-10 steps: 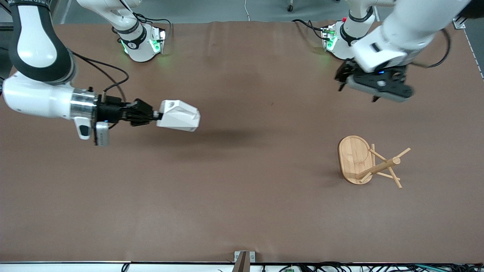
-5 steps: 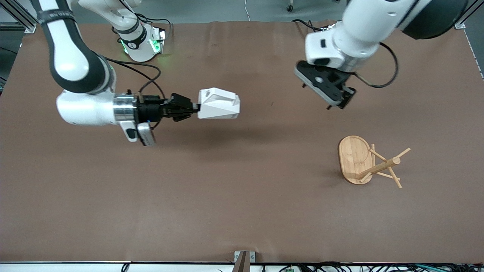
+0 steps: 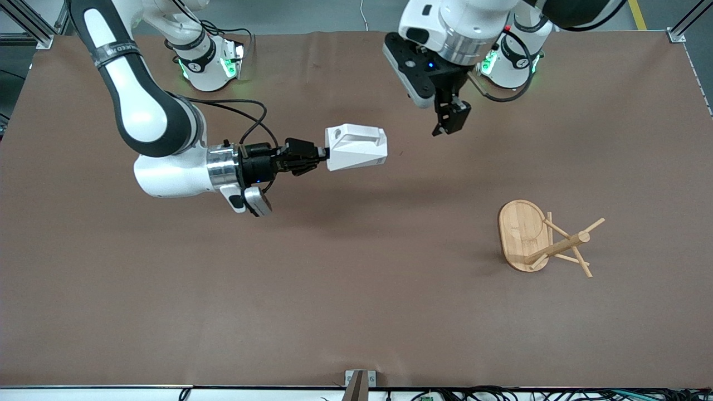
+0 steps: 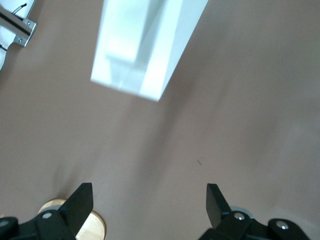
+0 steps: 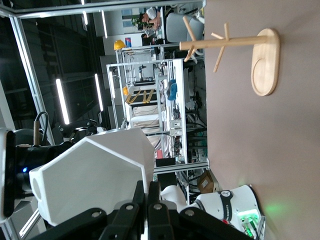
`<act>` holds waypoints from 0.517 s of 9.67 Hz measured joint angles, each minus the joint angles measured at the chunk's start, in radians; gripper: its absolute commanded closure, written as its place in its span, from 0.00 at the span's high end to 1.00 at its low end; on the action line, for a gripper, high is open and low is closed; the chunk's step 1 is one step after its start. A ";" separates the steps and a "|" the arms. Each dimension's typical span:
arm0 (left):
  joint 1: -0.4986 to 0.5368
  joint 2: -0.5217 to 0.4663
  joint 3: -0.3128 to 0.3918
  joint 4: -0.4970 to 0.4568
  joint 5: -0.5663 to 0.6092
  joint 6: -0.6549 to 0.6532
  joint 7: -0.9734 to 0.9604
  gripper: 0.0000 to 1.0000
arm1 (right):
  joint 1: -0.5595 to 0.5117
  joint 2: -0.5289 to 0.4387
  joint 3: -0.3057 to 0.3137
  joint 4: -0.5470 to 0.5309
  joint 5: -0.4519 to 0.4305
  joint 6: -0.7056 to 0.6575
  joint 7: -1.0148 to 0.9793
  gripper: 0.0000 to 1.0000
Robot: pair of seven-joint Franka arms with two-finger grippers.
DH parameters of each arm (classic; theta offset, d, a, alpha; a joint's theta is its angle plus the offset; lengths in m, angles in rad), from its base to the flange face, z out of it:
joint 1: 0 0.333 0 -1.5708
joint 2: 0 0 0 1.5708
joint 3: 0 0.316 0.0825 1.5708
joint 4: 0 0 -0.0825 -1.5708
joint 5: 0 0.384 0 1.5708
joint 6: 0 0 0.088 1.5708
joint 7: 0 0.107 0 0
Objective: Hang cup on rack
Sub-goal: 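Grasp the cup body with the left gripper beside the right gripper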
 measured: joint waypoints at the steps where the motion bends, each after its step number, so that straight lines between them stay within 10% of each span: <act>1: 0.000 0.003 -0.011 0.014 0.000 0.006 0.017 1.00 | 0.001 0.000 0.019 0.001 0.003 0.000 0.000 0.00; 5: -0.026 0.057 -0.014 0.100 0.000 0.006 0.071 1.00 | 0.014 0.002 0.054 0.001 0.003 -0.002 0.000 0.00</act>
